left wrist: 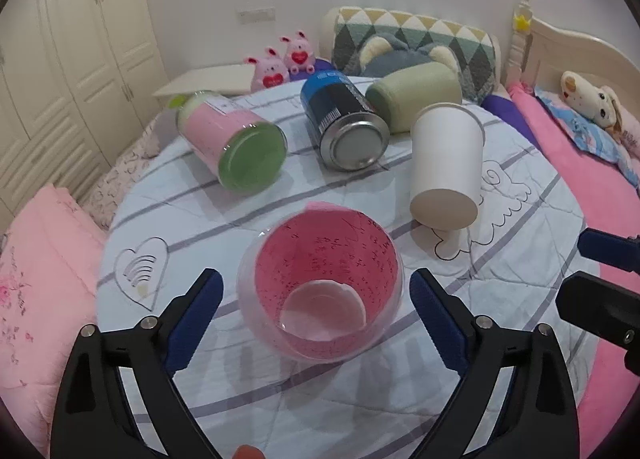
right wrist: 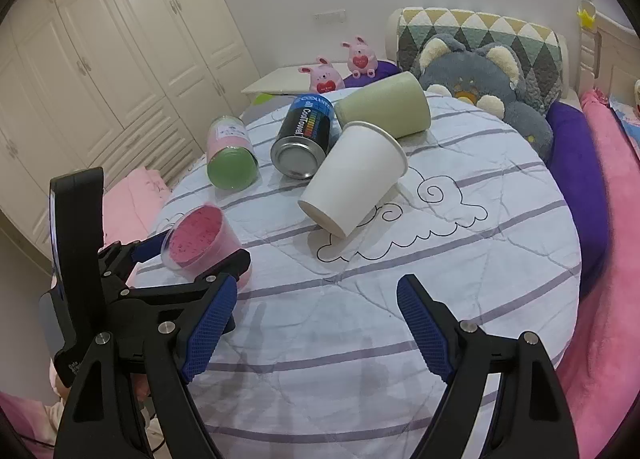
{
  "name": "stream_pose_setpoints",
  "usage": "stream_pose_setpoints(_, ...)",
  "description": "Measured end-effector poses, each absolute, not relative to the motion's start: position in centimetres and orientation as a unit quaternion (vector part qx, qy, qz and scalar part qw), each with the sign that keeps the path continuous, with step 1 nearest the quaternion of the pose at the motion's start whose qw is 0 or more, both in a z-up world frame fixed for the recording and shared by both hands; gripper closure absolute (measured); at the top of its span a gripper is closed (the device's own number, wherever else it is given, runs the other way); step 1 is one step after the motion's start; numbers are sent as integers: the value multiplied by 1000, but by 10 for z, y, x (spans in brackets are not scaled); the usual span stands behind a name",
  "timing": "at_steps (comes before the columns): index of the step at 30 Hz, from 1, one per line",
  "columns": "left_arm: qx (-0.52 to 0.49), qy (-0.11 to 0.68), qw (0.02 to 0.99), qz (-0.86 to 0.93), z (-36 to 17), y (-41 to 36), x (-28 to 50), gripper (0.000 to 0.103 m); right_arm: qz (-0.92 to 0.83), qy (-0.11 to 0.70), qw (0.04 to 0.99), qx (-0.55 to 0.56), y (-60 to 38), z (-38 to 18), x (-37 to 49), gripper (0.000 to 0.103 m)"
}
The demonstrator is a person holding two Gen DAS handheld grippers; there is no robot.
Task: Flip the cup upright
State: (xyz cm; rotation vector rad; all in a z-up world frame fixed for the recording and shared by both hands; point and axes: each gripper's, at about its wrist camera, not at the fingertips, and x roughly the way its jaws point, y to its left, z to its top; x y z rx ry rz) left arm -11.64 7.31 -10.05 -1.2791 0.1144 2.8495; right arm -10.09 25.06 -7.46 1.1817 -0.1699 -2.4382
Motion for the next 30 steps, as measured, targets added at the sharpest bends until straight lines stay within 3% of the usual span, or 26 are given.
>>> stream_pose_setpoints(30,-248,15,-17,968,-20,74,-1,0,-939,-24,236,248,258,4,-19,19)
